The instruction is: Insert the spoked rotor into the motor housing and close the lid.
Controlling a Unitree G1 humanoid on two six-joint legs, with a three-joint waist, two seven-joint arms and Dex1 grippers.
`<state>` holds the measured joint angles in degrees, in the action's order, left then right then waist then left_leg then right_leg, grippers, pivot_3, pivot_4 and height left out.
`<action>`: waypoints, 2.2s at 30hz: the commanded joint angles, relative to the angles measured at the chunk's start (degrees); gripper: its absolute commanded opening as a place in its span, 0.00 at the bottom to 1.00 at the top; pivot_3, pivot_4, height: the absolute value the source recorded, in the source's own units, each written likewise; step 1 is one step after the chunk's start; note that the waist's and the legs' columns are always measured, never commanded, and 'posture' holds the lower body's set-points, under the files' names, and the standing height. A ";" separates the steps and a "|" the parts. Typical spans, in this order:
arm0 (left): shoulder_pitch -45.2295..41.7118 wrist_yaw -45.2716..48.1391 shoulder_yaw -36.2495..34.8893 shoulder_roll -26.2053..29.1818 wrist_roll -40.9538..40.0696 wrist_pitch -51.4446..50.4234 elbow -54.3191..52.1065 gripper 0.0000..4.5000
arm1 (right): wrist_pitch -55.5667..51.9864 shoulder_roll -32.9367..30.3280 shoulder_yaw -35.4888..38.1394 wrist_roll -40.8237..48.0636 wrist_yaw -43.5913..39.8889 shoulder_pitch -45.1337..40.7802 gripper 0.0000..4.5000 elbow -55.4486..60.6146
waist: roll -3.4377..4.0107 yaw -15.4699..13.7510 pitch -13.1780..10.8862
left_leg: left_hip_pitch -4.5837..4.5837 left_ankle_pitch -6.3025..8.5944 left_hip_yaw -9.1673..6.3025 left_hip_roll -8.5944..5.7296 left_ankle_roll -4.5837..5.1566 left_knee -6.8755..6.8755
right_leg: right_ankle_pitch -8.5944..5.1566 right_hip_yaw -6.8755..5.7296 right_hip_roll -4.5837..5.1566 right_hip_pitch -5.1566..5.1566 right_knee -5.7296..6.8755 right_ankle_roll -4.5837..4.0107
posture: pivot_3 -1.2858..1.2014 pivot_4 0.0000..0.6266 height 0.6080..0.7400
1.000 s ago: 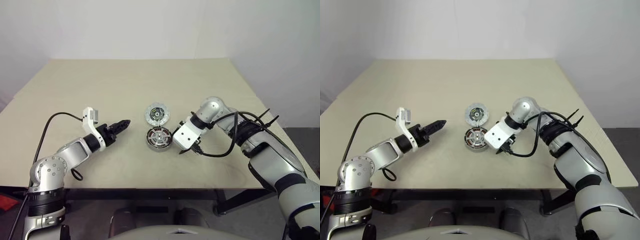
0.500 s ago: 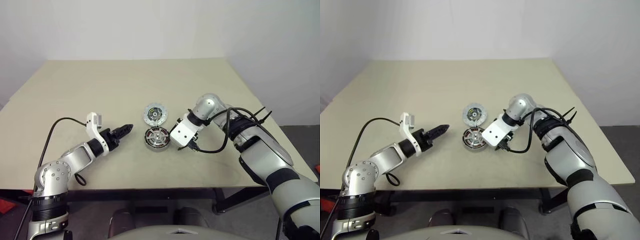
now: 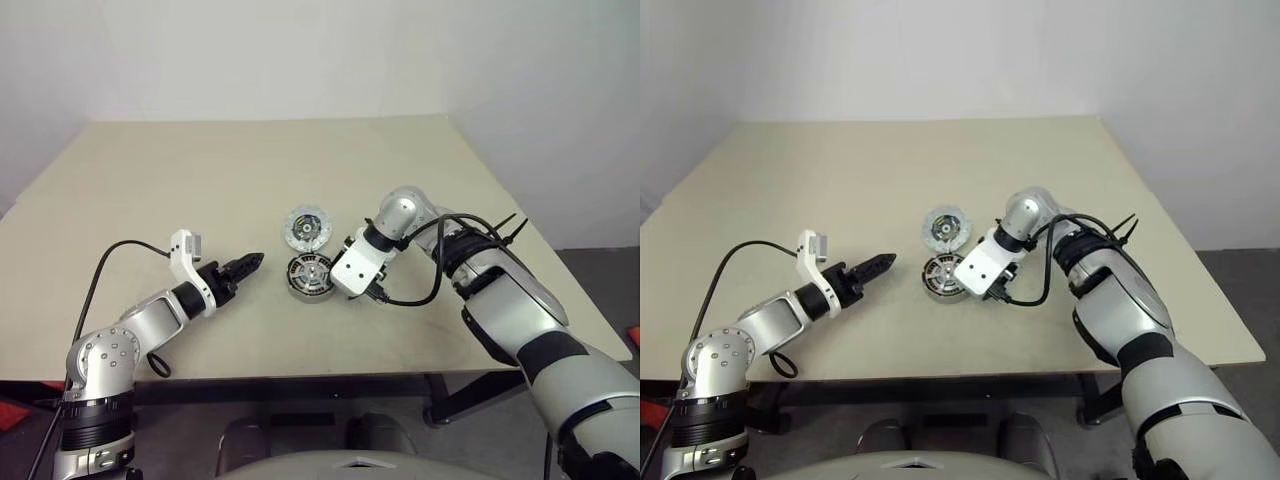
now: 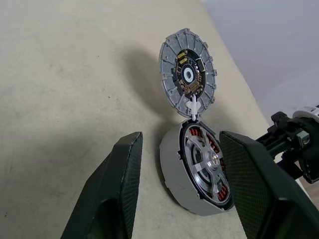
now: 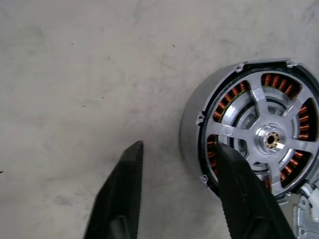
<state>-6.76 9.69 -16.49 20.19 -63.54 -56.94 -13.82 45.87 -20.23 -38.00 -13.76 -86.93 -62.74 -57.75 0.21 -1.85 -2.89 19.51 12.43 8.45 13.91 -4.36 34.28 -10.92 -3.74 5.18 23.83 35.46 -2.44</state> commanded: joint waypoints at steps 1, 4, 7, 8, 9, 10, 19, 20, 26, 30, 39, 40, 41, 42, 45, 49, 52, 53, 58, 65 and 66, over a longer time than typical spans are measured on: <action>-0.57 0.21 -1.02 0.41 0.19 1.08 -1.64 0.58 | 1.10 0.59 1.05 -0.33 -0.55 -1.07 0.29 0.11 | 0.00 -0.10 0.00 | 0.02 0.00 0.00 0.00 -0.01 0.00 | 0.00 0.00 0.00 0.03 0.02 0.00 | 0.52 0.00 1.00; -0.65 0.34 -1.14 0.67 0.29 1.27 -1.37 0.58 | 1.27 0.92 1.74 -0.95 0.49 -1.26 0.07 -0.16 | -0.01 -0.30 0.00 | 0.08 0.00 0.00 -0.02 0.00 0.02 | 0.00 0.02 0.01 0.05 0.01 -0.01 | 0.52 0.00 1.00; -0.89 0.36 -1.16 0.71 0.43 1.31 -1.18 0.58 | 1.43 1.07 2.30 -1.74 1.44 -1.52 0.00 -0.63 | -0.05 -0.08 0.01 | 0.17 -0.01 0.01 -0.01 0.00 0.02 | -0.01 0.02 0.00 0.15 0.01 -0.03 | 0.52 0.00 1.00; -0.96 0.35 -1.15 0.69 0.50 1.31 -1.15 0.58 | 1.51 1.02 2.46 -2.09 2.24 -1.60 0.00 -0.70 | -0.05 -0.02 0.01 | 0.16 -0.01 0.02 -0.01 0.00 0.02 | 0.00 0.03 0.00 0.17 0.04 -0.03 | 0.52 0.00 1.00; -0.99 0.37 -1.15 0.66 0.57 1.33 -1.13 0.58 | 1.57 0.97 2.62 -2.40 3.11 -1.64 0.00 -0.71 | -0.05 0.01 0.01 | 0.15 -0.01 0.01 -0.01 -0.01 0.02 | 0.00 0.03 -0.01 0.18 0.07 -0.03 | 0.52 0.00 1.00; -1.02 0.42 -1.13 0.64 0.68 1.37 -1.09 0.58 | 1.50 0.98 2.81 -2.73 4.09 -1.69 0.00 -0.74 | -0.05 0.04 0.01 | 0.14 -0.02 0.01 0.00 -0.02 0.02 | 0.00 0.03 -0.01 0.18 0.09 -0.03 | 0.52 0.00 1.00; -1.03 0.40 -0.86 0.00 1.51 1.89 -0.70 0.58 | -7.30 0.04 5.89 1.10 1.53 -0.40 0.00 3.36 | -0.04 0.41 -0.02 | 0.17 -0.05 0.00 0.01 -0.07 0.27 | 0.05 0.05 0.00 0.20 0.27 -0.12 | 0.52 0.00 1.00; -0.91 0.38 -0.83 -0.13 1.59 1.99 -0.73 0.58 | -10.70 -0.18 6.72 2.58 -0.18 0.29 0.00 5.38 | -0.04 0.34 -0.02 | 0.19 -0.05 -0.01 0.01 -0.07 0.29 | 0.06 0.05 0.00 0.21 0.27 -0.13 | 0.52 0.00 1.00; 1.00 0.00 -0.78 -1.55 1.95 2.73 -1.75 0.58 | -48.48 -4.40 7.67 12.50 -5.54 6.39 0.00 30.49 | -0.04 -0.42 -0.04 | 0.64 -0.06 -0.01 0.01 0.18 0.28 | 0.07 0.03 -0.01 0.52 0.06 -0.17 | 0.52 0.00 1.00; 2.04 -0.30 -0.78 -2.27 2.07 3.08 -2.46 0.58 | -77.87 -3.55 8.79 14.37 -1.69 6.28 0.00 42.85 | -0.04 -0.48 -0.06 | 0.55 0.00 0.00 0.03 0.06 0.26 | 0.07 0.06 -0.05 0.51 0.09 -0.16 | 0.52 0.00 1.00; 3.88 -1.26 -0.80 -3.27 1.77 3.64 -3.98 0.58 | -118.80 5.66 11.88 16.94 15.64 -1.62 0.00 42.33 | -0.02 -1.07 -0.08 | 0.33 -0.20 -0.02 0.07 -0.30 0.21 | 0.06 0.08 -0.06 0.45 0.30 -0.13 | 0.52 0.00 1.00; 4.09 -1.37 -0.83 -3.31 1.66 3.66 -4.23 0.58 | -120.56 8.00 13.50 16.39 19.73 -2.48 0.00 39.61 | -0.01 -1.05 -0.08 | 0.30 -0.21 -0.02 0.07 -0.31 0.18 | 0.06 0.08 -0.06 0.45 0.30 -0.13 | 0.52 0.00 1.00; 4.30 -1.52 -0.83 -3.39 1.57 3.67 -4.51 0.58 | -121.89 9.60 14.69 16.19 22.80 -3.05 0.00 37.81 | -0.01 -0.98 -0.08 | 0.28 -0.21 -0.02 0.06 -0.32 0.14 | 0.06 0.09 -0.06 0.45 0.30 -0.13 | 0.52 0.00 1.00; 4.62 -1.59 -1.04 -3.31 1.38 3.66 -4.83 0.58 | -122.82 11.38 15.64 16.02 25.85 -3.28 0.00 36.09 | -0.02 -1.00 -0.08 | 0.25 -0.25 -0.02 0.05 -0.39 0.07 | 0.06 0.10 -0.07 0.45 0.28 -0.13 | 0.52 0.00 1.00; 5.32 -1.66 -1.80 -2.92 0.84 3.54 -5.51 0.58 | -124.18 13.67 16.38 17.20 30.56 -2.83 0.00 34.99 | 0.00 -1.46 -0.09 | 0.24 -0.44 -0.03 0.04 -0.73 -0.10 | 0.06 0.08 -0.08 0.47 0.19 -0.12 | 0.52 0.00 1.00; 5.66 -1.78 -3.81 -1.61 0.02 3.48 -5.76 0.58 | -126.24 16.53 17.50 18.56 36.04 -2.33 0.00 35.64 | 0.04 -1.89 -0.13 | 0.23 -0.45 -0.04 0.06 -0.77 -0.17 | 0.06 0.09 -0.15 0.56 0.07 -0.12 | 0.52 0.00 1.00; 5.75 -1.93 -4.78 -0.78 -0.55 3.39 -5.89 0.58 | -126.43 18.19 18.75 19.25 39.85 -2.36 0.00 34.54 | 0.06 -2.02 -0.14 | 0.23 -0.47 -0.04 0.10 -0.91 -0.28 | 0.06 0.13 -0.24 0.56 0.07 -0.12 | 0.52 0.00 1.00; 5.84 -1.94 -5.02 -0.50 -0.58 3.36 -5.91 0.58 | -126.65 18.65 19.03 19.57 40.92 -2.28 0.00 34.48 | 0.06 -2.10 -0.15 | 0.21 -0.47 -0.04 0.11 -0.92 -0.28 | 0.06 0.13 -0.24 0.56 0.07 -0.12 | 0.52 0.00 1.00; 6.25 -2.12 -5.52 -0.04 -0.99 3.48 -5.99 0.58 | -128.86 20.64 20.36 21.65 44.96 -2.37 0.00 35.83 | 0.06 -2.23 -0.15 | 0.10 -0.50 -0.04 0.09 -0.97 -0.27 | 0.06 0.16 -0.23 0.55 0.11 -0.09 | 0.52 0.00 1.00; 5.86 -2.68 -4.98 -0.15 -1.14 3.77 -6.14 0.58 | -123.53 23.58 22.04 21.22 51.61 -1.50 0.00 29.50 | 0.06 -2.20 -0.14 | 0.10 -0.54 -0.05 0.09 -1.03 -0.28 | 0.05 0.17 -0.24 0.55 0.18 -0.08 | 0.52 0.00 1.00; 5.85 -2.67 -4.98 -0.10 -1.14 3.76 -6.15 0.58 | -122.85 23.81 22.24 21.16 52.37 -1.55 0.00 28.71 | 0.06 -2.20 -0.14 | 0.10 -0.54 -0.05 0.09 -1.04 -0.28 | 0.05 0.17 -0.24 0.54 0.20 -0.06 | 0.52 0.00 1.00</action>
<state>0.05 7.03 -20.91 19.77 -63.87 -54.13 -17.77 -79.18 3.50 -17.86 7.40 -36.36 -63.69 -28.94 0.27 -4.05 -3.03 19.60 11.89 8.40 14.00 -5.40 34.00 -10.92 -3.56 4.95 24.34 35.66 -2.43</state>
